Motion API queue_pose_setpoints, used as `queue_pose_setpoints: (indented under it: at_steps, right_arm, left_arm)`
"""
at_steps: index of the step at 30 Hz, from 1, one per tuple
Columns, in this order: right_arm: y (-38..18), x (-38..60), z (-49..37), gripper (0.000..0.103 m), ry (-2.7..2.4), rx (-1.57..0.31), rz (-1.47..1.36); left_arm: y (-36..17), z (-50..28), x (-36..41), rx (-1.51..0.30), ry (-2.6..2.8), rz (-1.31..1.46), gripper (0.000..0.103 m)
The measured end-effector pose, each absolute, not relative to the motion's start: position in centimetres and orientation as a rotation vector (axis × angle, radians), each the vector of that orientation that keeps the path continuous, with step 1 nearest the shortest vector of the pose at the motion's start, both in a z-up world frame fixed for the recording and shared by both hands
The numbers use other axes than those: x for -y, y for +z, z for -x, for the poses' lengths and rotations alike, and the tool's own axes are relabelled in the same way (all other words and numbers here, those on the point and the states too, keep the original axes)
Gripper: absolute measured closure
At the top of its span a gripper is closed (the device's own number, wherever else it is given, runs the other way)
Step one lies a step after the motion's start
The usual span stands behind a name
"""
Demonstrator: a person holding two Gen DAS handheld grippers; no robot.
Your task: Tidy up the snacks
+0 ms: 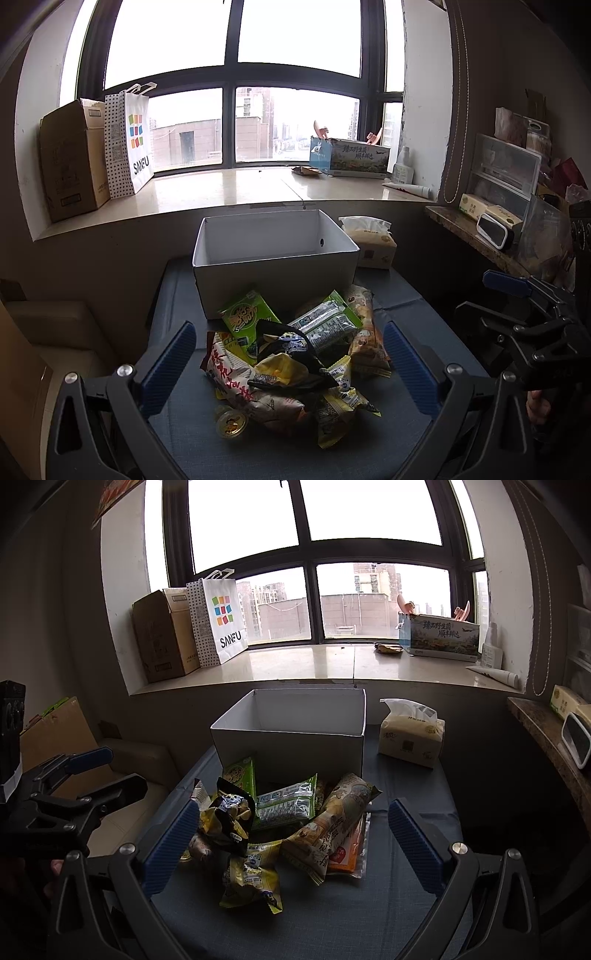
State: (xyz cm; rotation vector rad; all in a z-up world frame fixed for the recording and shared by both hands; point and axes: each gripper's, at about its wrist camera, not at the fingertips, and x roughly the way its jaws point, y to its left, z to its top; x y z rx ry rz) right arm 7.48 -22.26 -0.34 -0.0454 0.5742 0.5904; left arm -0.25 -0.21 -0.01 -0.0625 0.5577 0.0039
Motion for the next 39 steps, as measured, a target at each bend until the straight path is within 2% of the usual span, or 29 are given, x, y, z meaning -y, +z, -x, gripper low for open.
queue_pose_setpoints:
  at_steps: [39]
  right_arm:
    - [-0.49,22.24,-7.54,0.0,0.589,-0.585,0.049]
  left_arm:
    - [0.02,0.11,0.28,-0.559,0.0,0.057,0.0]
